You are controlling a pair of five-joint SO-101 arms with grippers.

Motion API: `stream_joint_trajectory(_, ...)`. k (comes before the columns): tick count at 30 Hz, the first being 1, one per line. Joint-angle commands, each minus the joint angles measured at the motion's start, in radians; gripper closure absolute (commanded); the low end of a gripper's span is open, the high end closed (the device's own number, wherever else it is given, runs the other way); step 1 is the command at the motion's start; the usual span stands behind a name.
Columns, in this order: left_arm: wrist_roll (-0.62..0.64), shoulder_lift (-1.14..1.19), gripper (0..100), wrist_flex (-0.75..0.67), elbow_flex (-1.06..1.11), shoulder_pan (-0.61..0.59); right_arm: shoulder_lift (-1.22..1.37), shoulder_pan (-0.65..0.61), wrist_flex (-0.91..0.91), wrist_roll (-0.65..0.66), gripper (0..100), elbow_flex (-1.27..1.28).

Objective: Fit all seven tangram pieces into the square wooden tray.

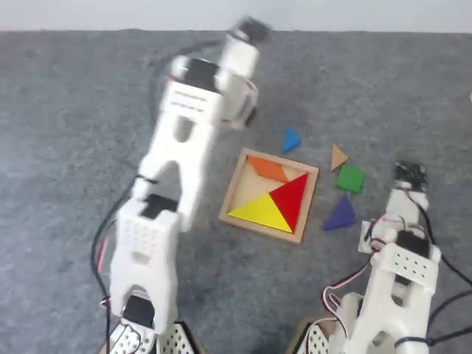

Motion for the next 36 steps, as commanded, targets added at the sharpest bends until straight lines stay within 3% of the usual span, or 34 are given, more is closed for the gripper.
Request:
stream_joint_trajectory(1, 0.017, -0.308, 83, 0.043, 0.159, -0.114, 0.065, -0.12, 0.15, 0.023, 68.5, -0.195)
stream_joint_trajectory(5, 0.008, -0.595, 83, -0.06, 0.601, -0.204, 0.177, -0.203, 0.194, 0.035, 68.5, -0.334)
stream_joint_trajectory(13, -0.038, -1.355, 82, -0.575, 1.656, -0.302, 0.406, -0.401, 0.194, 0.044, 68.5, -0.54)
stream_joint_trajectory(18, -0.035, -1.68, 82, -0.882, 2.112, -0.348, 0.588, -0.521, 0.277, 0.166, 68.4, -0.712)
stream_joint_trajectory(26, -0.034, -1.752, 82, -0.97, 2.235, -0.39, 0.923, -0.641, 0.288, 0.163, 68.2, -1.077)
stream_joint_trajectory(29, -0.038, -1.734, 82, -1.045, 2.267, -0.39, 1.006, -0.697, 0.262, 0.161, 68.2, -1.151)
stream_joint_trajectory(36, -0.083, -1.665, 82, -1.068, 2.258, -0.388, 1.073, -0.791, 0.182, 0.163, 68.2, -1.231)
